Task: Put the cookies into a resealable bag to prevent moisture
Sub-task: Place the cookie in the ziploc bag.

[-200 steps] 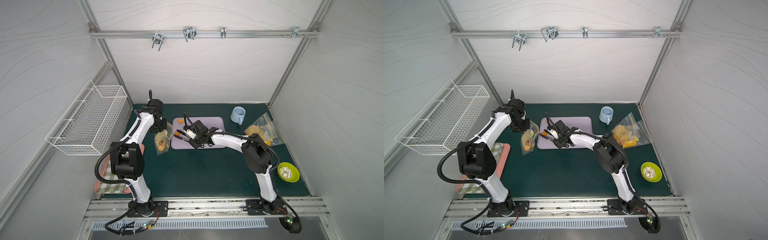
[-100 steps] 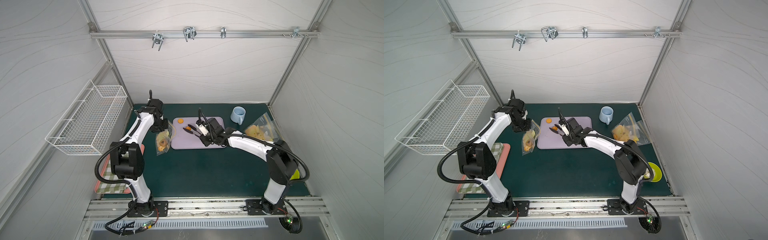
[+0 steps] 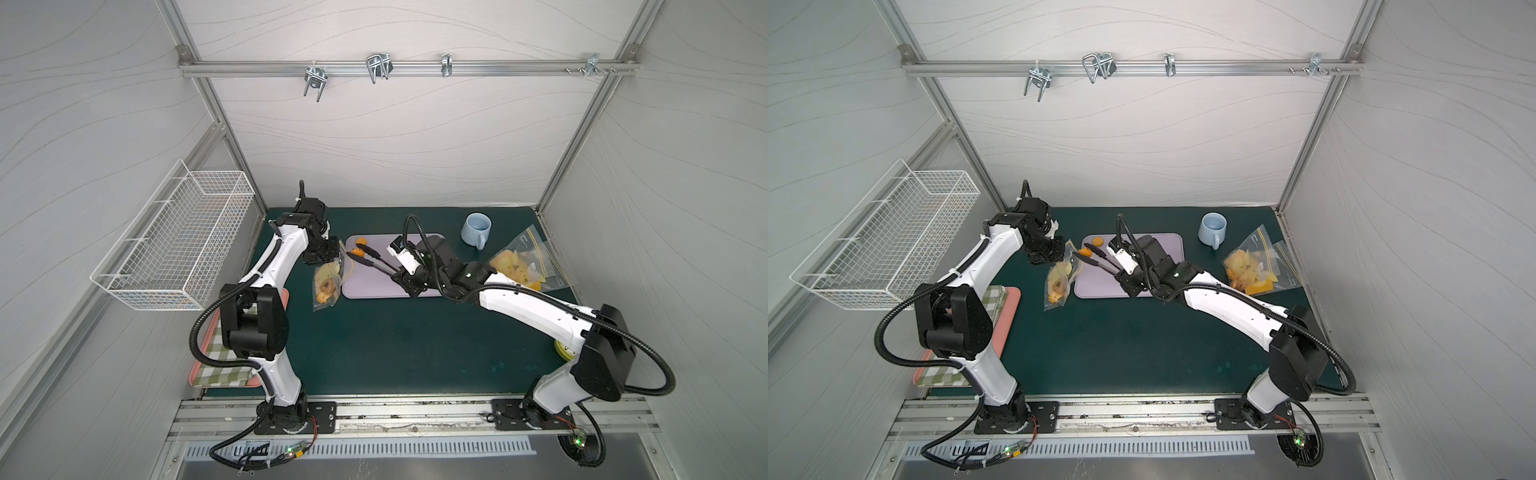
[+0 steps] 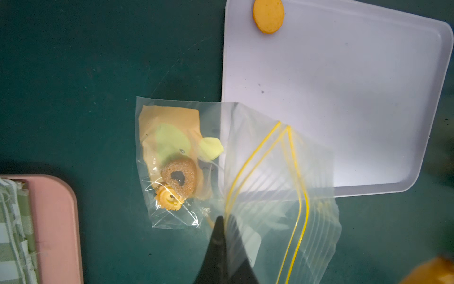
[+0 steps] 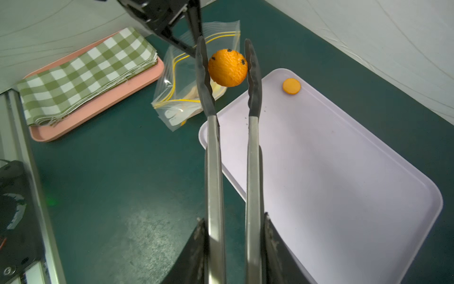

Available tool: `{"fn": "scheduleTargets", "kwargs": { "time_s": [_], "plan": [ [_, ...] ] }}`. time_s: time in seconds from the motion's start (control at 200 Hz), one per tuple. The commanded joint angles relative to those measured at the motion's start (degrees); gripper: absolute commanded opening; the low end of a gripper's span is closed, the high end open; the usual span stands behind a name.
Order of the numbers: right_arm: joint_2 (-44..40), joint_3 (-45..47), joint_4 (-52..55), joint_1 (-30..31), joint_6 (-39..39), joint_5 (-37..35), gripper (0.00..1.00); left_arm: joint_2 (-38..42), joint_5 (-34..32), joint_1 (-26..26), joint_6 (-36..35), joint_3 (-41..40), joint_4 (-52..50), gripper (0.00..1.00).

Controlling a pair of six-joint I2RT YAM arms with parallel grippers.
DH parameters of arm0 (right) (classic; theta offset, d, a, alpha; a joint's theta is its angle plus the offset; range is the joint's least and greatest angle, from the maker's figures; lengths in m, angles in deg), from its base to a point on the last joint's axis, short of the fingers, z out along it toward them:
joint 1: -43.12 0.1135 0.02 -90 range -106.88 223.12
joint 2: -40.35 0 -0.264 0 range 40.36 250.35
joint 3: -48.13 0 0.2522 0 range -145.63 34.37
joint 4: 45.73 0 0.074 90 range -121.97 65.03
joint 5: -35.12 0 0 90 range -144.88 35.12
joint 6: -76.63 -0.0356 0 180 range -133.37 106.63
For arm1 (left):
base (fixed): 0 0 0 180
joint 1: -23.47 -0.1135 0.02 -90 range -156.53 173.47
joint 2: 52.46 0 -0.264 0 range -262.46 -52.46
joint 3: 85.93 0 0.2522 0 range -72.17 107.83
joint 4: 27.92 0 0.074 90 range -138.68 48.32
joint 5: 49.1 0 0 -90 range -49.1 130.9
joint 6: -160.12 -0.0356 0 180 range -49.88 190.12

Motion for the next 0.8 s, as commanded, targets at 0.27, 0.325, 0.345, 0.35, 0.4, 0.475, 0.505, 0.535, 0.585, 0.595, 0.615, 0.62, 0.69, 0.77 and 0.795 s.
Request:
{"fn": "scheduleTargets", "kwargs": {
  "time_s": [0.27,0.325,0.345,0.35,0.4,0.475,0.505,0.535,0.585,0.595,0.615,0.62,0.69,0.77,0.795],
  "plan": [
    [6.17,-6.47,0.16,1.23,2.09,2.39,0.36,0.26,2.14,-0.05,-1.12,0.47,0.81,0.0],
    [6.93,-6.77,0.02,1.23,2.07,2.23,0.4,0.26,2.21,-0.05,-1.14,0.47,0.81,0.0],
    [7.15,-6.87,-0.08,1.23,2.07,2.2,0.42,0.25,2.27,-0.05,-1.15,0.47,0.86,0.0],
    [7.17,-6.92,-0.1,1.23,2.09,2.19,0.43,0.21,2.33,-0.05,-1.15,0.47,0.86,0.0],
    [7.48,-7.16,-0.04,1.23,2.07,2.37,0.46,0.26,2.38,-0.01,-1.14,0.47,0.82,0.0],
    [7.56,-7.19,-0.17,1.23,1.85,2.56,0.48,0.26,2.15,-0.05,-1.14,0.47,0.8,0.0],
    [7.46,-7.09,-0.26,1.23,1.81,2.71,0.49,0.22,2.08,-0.05,-1.14,0.47,0.83,0.0],
    [7.32,-7.04,-0.43,1.23,1.69,2.74,0.49,0.25,2.1,-0.05,-1.14,0.47,0.85,0.0],
    [6.95,-6.8,-0.47,1.23,1.58,2.7,0.49,0.26,2.14,-0.05,-1.14,0.47,0.86,0.0],
    [6.85,-6.79,-0.47,1.23,1.58,2.71,0.49,0.22,2.13,-0.05,-1.14,0.49,0.84,0.0],
    [6.71,-6.63,-0.55,1.23,1.52,2.75,0.49,0.21,2.12,-0.05,-1.14,0.47,0.82,0.0],
    [6.64,-6.62,-0.56,1.23,1.51,2.73,0.48,0.19,2.08,-0.05,-1.19,0.47,0.84,0.0],
    [5.6,-5.86,-0.78,1.25,1.41,2.49,0.48,0.31,1.9,-0.05,-1.12,0.47,0.86,0.0],
    [3.16,-3.77,-1.49,1.24,0.59,-0.09,0.46,0.29,0.71,-0.05,-1.13,0.56,0.6,0.0],
    [2.06,-2.54,-2.25,1.15,0.3,-1.16,0.46,0.37,-0.02,-0.05,-0.97,0.67,0.4,0.0]
  ]
}}
